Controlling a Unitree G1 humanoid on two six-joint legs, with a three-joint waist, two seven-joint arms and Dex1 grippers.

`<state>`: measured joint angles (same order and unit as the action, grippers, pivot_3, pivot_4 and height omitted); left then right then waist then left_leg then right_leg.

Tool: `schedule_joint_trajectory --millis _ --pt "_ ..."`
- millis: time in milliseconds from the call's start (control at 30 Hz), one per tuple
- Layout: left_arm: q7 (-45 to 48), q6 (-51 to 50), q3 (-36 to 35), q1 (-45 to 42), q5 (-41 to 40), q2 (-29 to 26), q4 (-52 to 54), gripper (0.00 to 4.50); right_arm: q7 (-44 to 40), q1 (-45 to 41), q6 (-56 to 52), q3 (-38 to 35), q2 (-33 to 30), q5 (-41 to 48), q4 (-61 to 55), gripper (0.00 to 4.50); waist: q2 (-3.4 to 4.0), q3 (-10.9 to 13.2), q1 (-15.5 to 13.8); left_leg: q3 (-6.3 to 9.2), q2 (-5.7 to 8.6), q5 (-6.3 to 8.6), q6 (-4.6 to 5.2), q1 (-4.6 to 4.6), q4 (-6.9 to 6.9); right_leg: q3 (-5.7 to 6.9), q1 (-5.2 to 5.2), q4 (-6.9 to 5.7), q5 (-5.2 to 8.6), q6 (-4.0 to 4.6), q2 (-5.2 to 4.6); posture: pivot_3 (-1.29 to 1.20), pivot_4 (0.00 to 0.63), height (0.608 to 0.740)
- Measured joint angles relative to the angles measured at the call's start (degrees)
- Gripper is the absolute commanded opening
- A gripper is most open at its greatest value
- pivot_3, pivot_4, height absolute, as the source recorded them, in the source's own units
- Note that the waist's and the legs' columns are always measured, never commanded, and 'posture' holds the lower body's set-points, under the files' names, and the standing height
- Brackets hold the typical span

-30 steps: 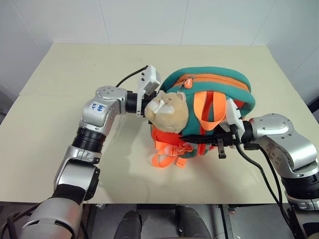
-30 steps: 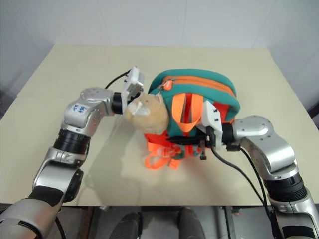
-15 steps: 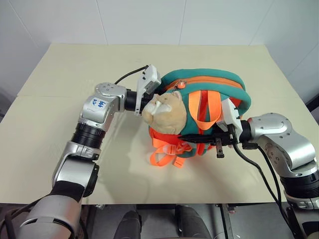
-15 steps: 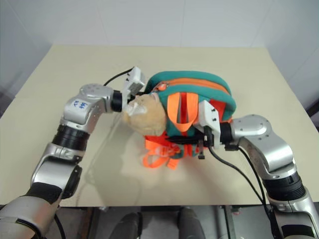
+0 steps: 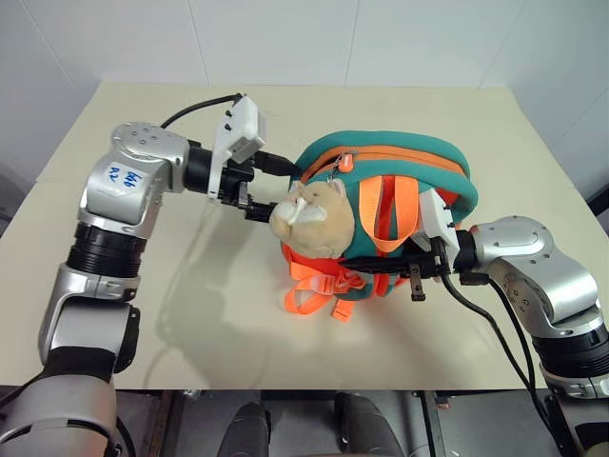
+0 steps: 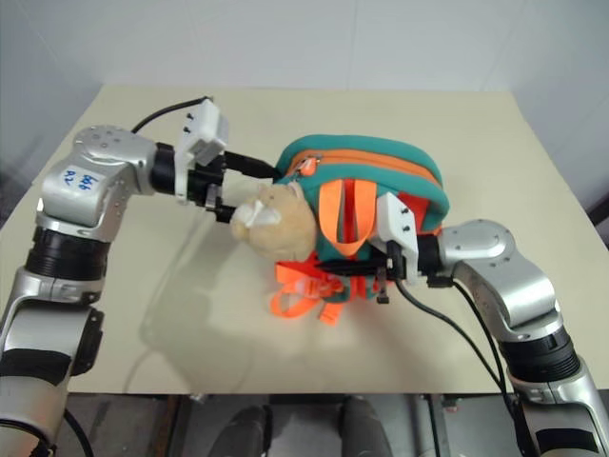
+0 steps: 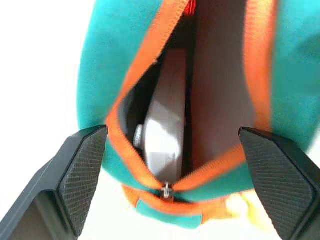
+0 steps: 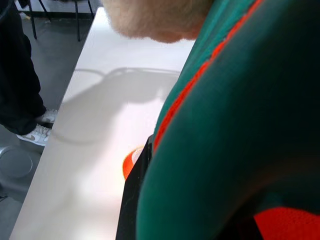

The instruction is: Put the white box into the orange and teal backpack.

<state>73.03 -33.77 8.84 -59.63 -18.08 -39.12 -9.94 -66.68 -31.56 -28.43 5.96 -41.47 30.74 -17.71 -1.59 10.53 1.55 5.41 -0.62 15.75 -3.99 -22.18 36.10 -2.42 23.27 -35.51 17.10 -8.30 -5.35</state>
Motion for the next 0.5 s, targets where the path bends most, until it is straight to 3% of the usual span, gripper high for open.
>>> schedule_joint_trajectory --millis 333,500 --pt "-1.3 -0.3 -12.2 4.0 -5.8 -4.0 0.4 4.48 -0.1 -0.1 0.7 0.1 0.1 -0.5 0.4 0.51 0.0 0.0 0.1 0.0 -0.02 0.0 0.0 0.01 0.0 0.01 0.01 -0.02 0.0 0.0 0.0 0.0 0.15 0.74" --pt "-5.9 -10.4 -23.1 5.4 -21.8 -1.2 11.7 4.48 -0.1 -0.3 0.7 0.3 0.3 -0.5 1.1 0.51 -0.02 0.0 -0.1 0.08 0.0 0.03 0.05 -0.04 0.06 0.03 -0.03 -0.02 0.0 0.0 -0.06 0.0 0.15 0.74"
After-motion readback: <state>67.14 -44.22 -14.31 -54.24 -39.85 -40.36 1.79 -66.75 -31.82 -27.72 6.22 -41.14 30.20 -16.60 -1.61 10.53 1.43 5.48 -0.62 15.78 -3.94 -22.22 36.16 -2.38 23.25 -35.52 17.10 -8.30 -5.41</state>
